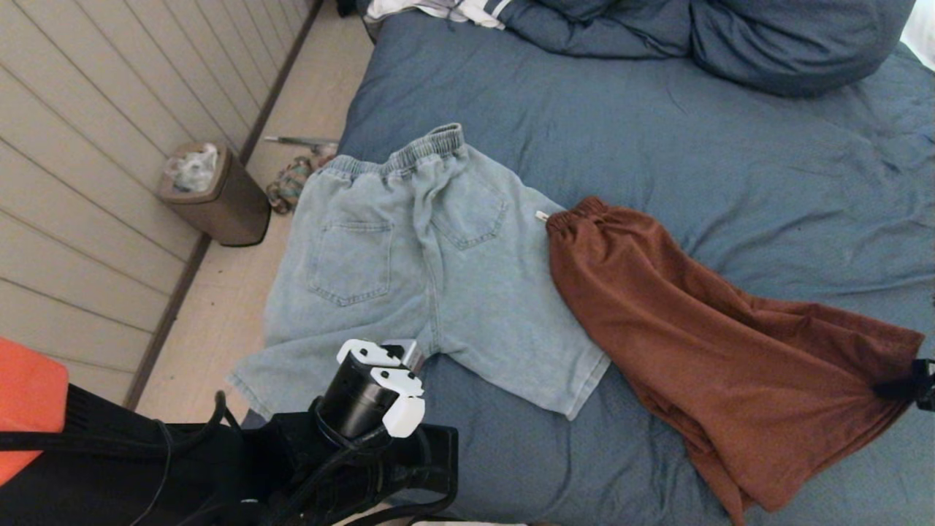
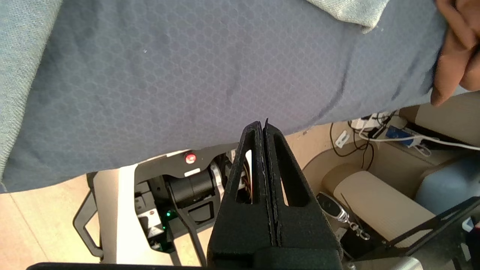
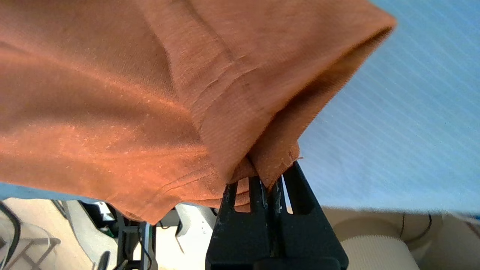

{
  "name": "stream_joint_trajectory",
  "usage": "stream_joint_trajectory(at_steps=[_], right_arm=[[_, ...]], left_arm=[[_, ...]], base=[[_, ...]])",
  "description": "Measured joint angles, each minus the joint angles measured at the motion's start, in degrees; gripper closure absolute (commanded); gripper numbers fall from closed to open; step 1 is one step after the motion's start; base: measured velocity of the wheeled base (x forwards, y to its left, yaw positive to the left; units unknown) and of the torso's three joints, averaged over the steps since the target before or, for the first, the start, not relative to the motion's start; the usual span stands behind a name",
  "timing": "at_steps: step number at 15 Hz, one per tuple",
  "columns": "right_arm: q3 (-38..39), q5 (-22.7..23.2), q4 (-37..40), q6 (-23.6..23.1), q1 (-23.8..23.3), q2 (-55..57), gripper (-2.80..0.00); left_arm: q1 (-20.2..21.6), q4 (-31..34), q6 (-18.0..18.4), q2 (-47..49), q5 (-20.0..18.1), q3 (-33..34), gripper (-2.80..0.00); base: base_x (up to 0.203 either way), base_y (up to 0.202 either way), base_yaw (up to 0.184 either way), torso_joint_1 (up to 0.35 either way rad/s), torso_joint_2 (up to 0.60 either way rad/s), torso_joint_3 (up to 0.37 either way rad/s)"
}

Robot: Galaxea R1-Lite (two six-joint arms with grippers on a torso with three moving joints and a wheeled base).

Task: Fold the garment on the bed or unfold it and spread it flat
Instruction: Fold the brown shorts

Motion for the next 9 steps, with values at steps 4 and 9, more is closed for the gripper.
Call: stream_joint_trajectory(at_steps=[4,9], right_arm=[[0.65,1.51,0.12,-2.99,-8.49,0.9,0.0],[0.03,7.73,8.57,-2.92,-10.5,1.38,0.0]], left_arm=[[-0.02,0.0,-0.06,0.73,-0.06,-0.07,0.0],[-0.06,-0.22,-0.06,1.44,-0.1,-0.09,0.0]], base=[[0.0,0.0,0.0,0.0,0.0,0.0],[0.0,0.0,0.0,0.0,0.0,0.0]])
